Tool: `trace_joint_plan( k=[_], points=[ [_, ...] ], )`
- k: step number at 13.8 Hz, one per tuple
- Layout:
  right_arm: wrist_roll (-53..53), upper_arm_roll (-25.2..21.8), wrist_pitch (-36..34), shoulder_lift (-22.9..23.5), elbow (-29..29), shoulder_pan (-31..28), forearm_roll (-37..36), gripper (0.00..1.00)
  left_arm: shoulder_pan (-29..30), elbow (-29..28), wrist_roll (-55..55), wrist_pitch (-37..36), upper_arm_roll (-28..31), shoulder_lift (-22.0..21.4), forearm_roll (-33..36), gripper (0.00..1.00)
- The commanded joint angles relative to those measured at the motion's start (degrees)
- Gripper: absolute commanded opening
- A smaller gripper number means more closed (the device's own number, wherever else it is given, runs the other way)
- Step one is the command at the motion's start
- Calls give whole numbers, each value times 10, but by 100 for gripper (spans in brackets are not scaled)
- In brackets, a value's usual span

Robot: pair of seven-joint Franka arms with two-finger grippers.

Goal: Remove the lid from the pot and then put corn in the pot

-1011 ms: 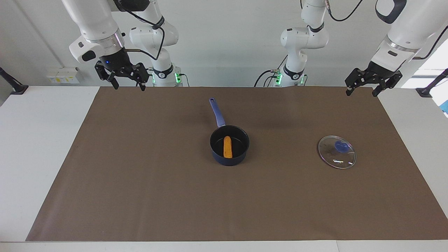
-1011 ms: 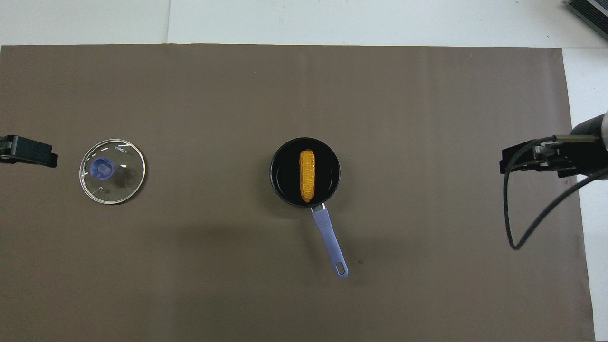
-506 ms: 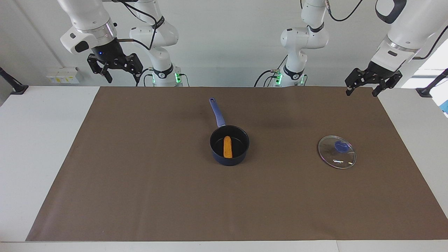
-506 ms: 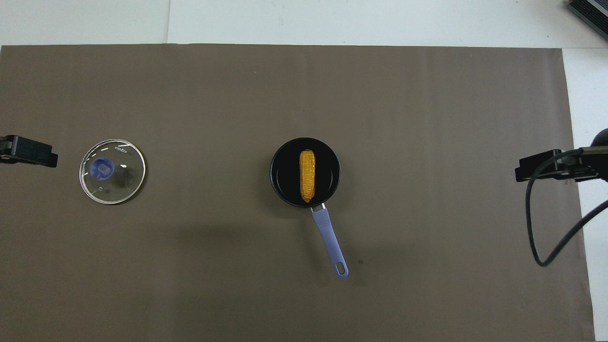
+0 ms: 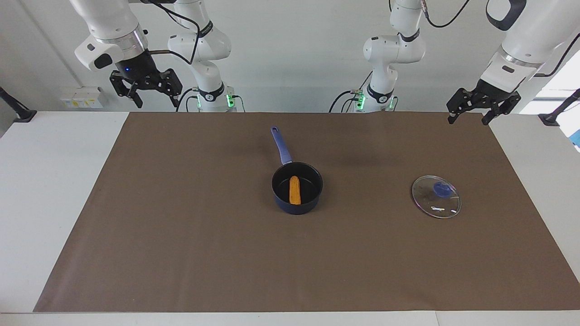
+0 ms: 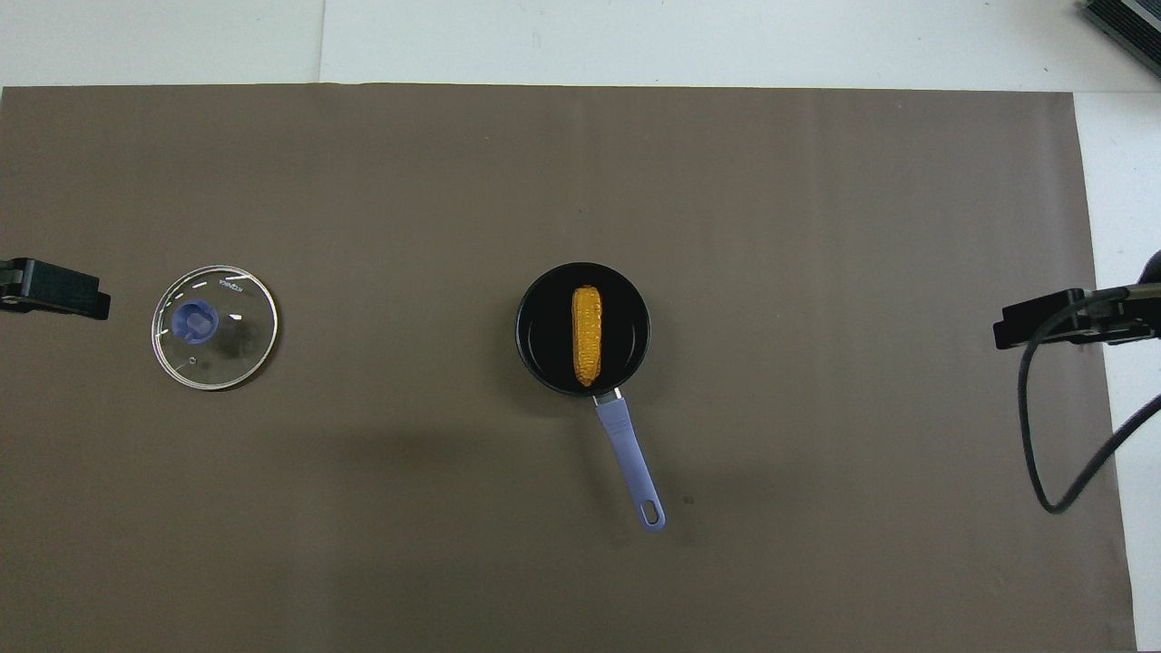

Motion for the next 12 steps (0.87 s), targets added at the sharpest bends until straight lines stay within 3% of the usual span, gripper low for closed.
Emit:
trace_joint_plan(
  k=[1, 7, 12],
  points=[
    [-44, -18, 8, -5, -10, -24, 9, 100, 4, 4, 2, -11, -2, -1, 7, 100],
    [-42, -21, -4, -5, 5, -22, -2, 100, 4, 4, 2, -11, -2, -1, 7, 100],
    [-8, -11, 4, -12, -5, 16, -25, 100, 4, 4, 2, -11, -2, -1, 7, 100]
  ],
)
